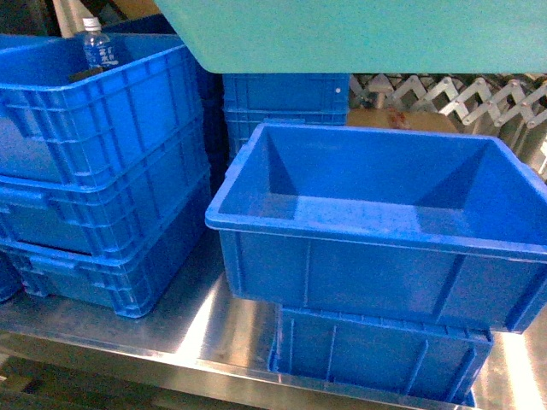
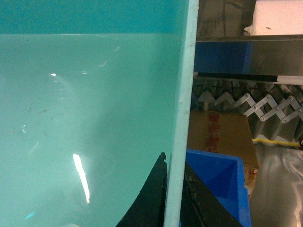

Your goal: Stack blue boxes stably on right

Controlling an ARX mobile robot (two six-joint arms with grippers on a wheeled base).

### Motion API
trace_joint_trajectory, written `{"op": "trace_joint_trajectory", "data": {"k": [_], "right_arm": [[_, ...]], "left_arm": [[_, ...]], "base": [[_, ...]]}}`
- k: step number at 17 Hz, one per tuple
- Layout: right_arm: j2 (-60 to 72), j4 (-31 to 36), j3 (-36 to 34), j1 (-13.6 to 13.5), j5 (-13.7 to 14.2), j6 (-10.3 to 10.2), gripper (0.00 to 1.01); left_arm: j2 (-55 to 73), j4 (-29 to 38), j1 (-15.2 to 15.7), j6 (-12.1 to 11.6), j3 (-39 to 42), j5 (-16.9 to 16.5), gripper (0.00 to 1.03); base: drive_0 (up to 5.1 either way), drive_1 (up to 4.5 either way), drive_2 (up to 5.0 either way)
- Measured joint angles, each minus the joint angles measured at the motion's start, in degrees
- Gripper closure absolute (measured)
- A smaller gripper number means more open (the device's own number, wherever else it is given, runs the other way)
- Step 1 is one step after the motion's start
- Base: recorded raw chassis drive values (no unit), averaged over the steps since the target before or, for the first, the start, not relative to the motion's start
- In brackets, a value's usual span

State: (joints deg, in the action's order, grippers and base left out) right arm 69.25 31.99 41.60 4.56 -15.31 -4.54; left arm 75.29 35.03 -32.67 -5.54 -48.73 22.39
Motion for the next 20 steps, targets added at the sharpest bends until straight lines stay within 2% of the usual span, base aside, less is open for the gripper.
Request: {"op": "trace_joint_trajectory", "data": {"k": [1, 3, 7, 17, 20], "right_arm": [[0.0, -0.02, -0.02, -0.07, -0.13, -0.07, 0.94], [0.02, 0.31, -0.02, -0.87, 0.02, -0.07, 0.94], [0.02, 0.2, -0.02, -0.81, 0.02, -0.07, 0.94], [-0.31, 0.09, -0.02, -0.79, 0.04, -0.04, 0.94], [-0.31, 0.13, -0.02, -0.81, 0.04, -0.07, 0.94]], "left_arm": [[0.0, -0.24, -0.09, 0.0, 0.0, 0.15, 1.01], [-0.09, -0.35, 0.63, -0.07, 0.0, 0.24, 1.01], [-0.13, -0.42, 0.57, -0.09, 0.02, 0.07, 1.01], [-0.37, -0.42, 0.5, -0.09, 0.11, 0.11, 1.01], [-0.35, -0.31, 0.52, -0.11, 0.11, 0.07, 1.01]], "base": [[3.1, -5.19, -2.3], [0.6, 0.58, 0.6], [0.6, 0.58, 0.6], [-0.8, -0.85, -0.8], [0.0, 4.19, -4.3]]}}
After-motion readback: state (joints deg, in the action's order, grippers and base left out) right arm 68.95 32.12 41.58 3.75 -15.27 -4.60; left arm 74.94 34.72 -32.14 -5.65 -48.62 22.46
